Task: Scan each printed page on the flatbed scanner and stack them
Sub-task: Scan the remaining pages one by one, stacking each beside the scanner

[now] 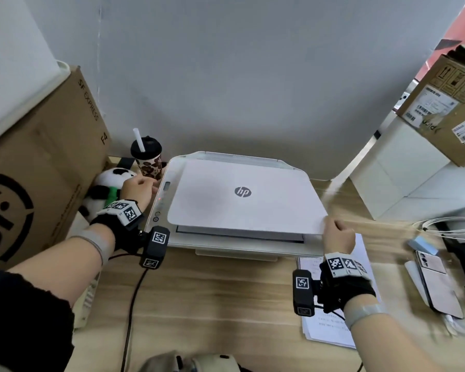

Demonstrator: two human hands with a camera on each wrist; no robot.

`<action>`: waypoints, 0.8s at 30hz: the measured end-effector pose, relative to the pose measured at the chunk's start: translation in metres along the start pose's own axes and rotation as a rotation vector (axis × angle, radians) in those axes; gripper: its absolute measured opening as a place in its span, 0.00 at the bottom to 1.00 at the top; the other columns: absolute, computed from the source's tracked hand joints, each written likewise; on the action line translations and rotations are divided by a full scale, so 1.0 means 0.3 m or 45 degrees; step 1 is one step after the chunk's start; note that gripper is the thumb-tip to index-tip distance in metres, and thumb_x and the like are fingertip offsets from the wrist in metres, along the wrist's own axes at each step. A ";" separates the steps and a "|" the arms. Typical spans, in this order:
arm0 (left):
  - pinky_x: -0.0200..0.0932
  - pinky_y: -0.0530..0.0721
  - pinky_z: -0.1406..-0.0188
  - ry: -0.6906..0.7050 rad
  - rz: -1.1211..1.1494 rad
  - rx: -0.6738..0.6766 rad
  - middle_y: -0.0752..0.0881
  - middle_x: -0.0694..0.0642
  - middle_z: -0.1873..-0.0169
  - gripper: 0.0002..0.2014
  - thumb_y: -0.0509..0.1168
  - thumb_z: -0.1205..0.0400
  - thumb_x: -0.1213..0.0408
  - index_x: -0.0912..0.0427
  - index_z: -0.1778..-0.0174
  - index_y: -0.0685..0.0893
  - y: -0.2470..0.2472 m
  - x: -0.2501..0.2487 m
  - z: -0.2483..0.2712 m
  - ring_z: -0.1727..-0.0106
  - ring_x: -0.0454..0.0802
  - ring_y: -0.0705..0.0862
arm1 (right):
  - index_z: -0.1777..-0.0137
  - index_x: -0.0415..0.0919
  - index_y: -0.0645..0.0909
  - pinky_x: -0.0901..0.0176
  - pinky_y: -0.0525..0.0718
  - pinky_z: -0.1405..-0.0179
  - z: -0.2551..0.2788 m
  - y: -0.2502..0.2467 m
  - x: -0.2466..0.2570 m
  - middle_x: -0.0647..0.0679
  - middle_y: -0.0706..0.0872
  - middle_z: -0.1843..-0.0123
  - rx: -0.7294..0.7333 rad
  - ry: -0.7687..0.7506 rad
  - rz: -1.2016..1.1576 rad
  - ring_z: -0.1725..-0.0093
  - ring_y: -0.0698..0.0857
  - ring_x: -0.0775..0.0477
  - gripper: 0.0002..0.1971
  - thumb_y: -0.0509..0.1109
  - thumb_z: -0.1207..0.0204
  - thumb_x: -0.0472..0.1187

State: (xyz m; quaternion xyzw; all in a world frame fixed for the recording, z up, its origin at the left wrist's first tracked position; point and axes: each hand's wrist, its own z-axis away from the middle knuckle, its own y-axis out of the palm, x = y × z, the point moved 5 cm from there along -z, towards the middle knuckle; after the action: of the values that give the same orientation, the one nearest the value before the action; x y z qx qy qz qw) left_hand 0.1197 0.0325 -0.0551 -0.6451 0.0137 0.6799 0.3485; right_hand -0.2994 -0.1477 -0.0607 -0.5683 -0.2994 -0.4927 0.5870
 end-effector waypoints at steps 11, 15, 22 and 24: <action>0.43 0.77 0.59 -0.263 -0.288 0.239 0.85 0.68 0.48 0.18 0.60 0.16 0.60 0.70 0.39 0.83 0.069 0.109 0.010 0.54 0.59 0.81 | 0.50 0.44 0.75 0.48 0.71 0.39 -0.064 0.087 -0.173 0.38 0.76 0.47 0.128 0.222 0.231 0.42 0.77 0.33 0.08 0.58 0.20 0.47; 0.34 0.76 0.77 -0.299 -0.220 0.179 0.83 0.62 0.61 0.17 0.62 0.17 0.61 0.71 0.42 0.85 0.076 0.118 0.004 0.70 0.50 0.77 | 0.56 0.41 0.72 0.50 0.70 0.47 -0.074 0.098 -0.189 0.39 0.75 0.53 0.099 0.211 0.281 0.52 0.74 0.37 0.12 0.55 0.20 0.49; 0.45 0.74 0.59 -0.293 -0.189 0.024 0.81 0.70 0.60 0.18 0.55 0.16 0.60 0.69 0.65 0.80 0.082 0.152 0.023 0.58 0.62 0.81 | 0.38 0.31 0.78 0.46 0.70 0.34 -0.050 0.082 -0.158 0.32 0.80 0.35 0.075 0.168 0.275 0.36 0.77 0.31 0.22 0.51 0.15 0.47; 0.50 0.73 0.52 -0.293 -0.202 -0.030 0.81 0.77 0.50 0.20 0.50 0.14 0.63 0.77 0.52 0.81 0.081 0.167 0.045 0.45 0.69 0.81 | 0.37 0.29 0.78 0.48 0.70 0.36 -0.045 0.079 -0.158 0.31 0.80 0.36 0.073 0.159 0.244 0.37 0.77 0.32 0.21 0.50 0.14 0.43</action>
State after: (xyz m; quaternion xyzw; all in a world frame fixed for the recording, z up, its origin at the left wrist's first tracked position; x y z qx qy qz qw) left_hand 0.0999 0.0431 -0.1077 -0.5660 -0.0853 0.7197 0.3929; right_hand -0.2962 -0.1524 -0.1150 -0.5455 -0.2207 -0.4599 0.6650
